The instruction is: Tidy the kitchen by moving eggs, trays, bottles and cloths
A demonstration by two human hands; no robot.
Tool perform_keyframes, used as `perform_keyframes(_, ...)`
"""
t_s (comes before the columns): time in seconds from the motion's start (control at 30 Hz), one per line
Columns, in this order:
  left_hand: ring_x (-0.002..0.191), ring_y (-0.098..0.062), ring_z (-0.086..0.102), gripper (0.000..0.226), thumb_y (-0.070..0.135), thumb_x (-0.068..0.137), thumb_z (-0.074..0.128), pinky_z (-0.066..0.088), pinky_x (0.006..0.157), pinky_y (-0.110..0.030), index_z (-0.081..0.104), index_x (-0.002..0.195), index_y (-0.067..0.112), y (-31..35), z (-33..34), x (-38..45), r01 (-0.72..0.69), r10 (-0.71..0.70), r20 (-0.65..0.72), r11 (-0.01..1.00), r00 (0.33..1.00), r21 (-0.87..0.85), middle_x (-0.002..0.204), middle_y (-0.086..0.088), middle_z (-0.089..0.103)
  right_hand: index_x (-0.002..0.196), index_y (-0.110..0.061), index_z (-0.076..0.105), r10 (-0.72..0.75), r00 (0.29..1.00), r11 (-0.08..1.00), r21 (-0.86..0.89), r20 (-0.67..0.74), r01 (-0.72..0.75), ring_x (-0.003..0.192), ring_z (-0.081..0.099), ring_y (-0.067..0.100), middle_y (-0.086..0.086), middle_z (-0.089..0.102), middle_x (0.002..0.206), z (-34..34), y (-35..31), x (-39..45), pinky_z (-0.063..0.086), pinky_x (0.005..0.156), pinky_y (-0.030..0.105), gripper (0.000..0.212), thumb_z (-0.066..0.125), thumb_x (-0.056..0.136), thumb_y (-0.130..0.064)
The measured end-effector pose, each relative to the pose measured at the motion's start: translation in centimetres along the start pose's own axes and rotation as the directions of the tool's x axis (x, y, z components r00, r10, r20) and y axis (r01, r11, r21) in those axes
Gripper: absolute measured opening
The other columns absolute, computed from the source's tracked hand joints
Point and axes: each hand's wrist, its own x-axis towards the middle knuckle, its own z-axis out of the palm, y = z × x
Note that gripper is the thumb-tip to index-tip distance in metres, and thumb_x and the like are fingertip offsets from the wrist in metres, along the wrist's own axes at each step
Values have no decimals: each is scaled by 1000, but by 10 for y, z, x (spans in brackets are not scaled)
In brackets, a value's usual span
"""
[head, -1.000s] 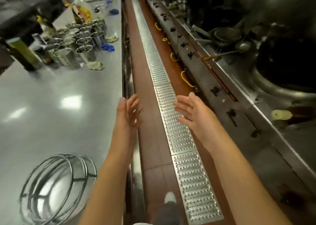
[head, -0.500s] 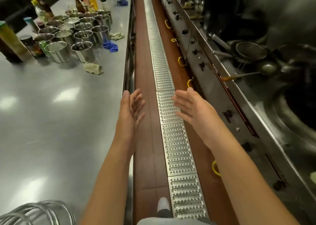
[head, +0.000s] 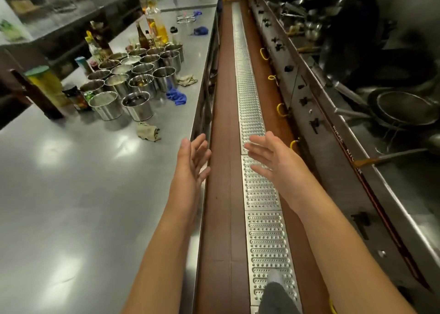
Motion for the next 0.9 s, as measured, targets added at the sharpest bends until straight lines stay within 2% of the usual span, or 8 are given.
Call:
perform_keyframes(0.1,128,-3,55,76,72,81,33,36,117,-38,52,142,31,15,23,45,-28,28,-32,999,999,19,141,11,58,129,-15,61,-9,999,1000,15,37,8,122,59,12,0,68,123,-11,-30,55,49,102,36,43,42,103,-43)
perform_keyframes(0.23,127,-2,56,74,78,84,37,37,117,-41,54,140,34,27,54,107,-68,70,-81,997,994,26,138,13,61,130,-16,61,-24,994,999,29,107,21,121,59,9,-1,68,124,-24,-65,119,45,108,41,41,42,102,-41)
perform_keyframes(0.4,126,-2,57,76,77,83,37,38,116,-39,53,142,32,18,78,164,-84,86,-148,996,985,23,138,14,60,130,-17,61,4,984,1000,6,179,-5,119,60,6,-4,69,123,-36,-68,187,46,108,42,42,44,101,-43)
perform_keyframes(0.57,128,-4,56,76,77,85,35,40,114,-37,52,142,31,15,73,226,-81,81,-214,997,974,7,141,10,58,134,-22,57,58,973,998,1,223,-59,121,59,6,-5,67,127,-37,-66,256,44,109,41,44,43,100,-46)
perform_keyframes(0.7,130,-3,55,73,71,86,31,39,113,-35,51,144,31,6,68,294,-56,59,-213,998,975,17,144,10,56,144,-22,46,93,971,996,-22,220,-91,123,57,5,-4,63,133,-35,-63,319,43,111,38,53,42,99,-49)
perform_keyframes(0.9,131,-2,53,75,71,84,29,36,116,-36,49,145,32,6,51,427,-42,40,-160,999,986,-9,145,11,55,141,-23,50,72,985,996,-55,156,-64,125,55,7,-3,62,135,-13,-86,438,42,111,38,49,41,100,-47)
